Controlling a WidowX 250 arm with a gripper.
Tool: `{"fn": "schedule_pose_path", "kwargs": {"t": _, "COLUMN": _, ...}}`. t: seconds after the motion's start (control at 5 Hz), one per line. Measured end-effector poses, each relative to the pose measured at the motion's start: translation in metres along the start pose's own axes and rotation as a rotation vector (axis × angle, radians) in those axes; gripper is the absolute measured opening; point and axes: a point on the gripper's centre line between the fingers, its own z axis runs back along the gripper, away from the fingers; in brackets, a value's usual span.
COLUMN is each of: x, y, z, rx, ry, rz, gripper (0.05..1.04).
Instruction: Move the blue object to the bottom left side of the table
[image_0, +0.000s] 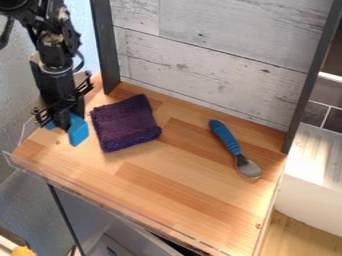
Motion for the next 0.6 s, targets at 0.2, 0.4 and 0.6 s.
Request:
{"fn": "schedule_pose_path", "kwargs": {"t": 0.2, "x": 0.012, "y": -0.005, "z": -0.011, "rx": 0.028, "ry": -0.008, "rz": -0.006, "gripper": 0.294}}
{"fn": "schedule_pose_path", "kwargs": {"t": 0.4, "x": 0.018, "y": -0.005, "z": -0.03, "rx": 0.059, "ry": -0.003, "rz": -0.014, "gripper": 0.294}}
{"fn": "schedule_pose_path", "kwargs": {"t": 0.6, "x": 0.025, "y": -0.008, "z": -0.042, "rx": 0.072, "ry": -0.006, "rz": -0.04, "gripper": 0.294}}
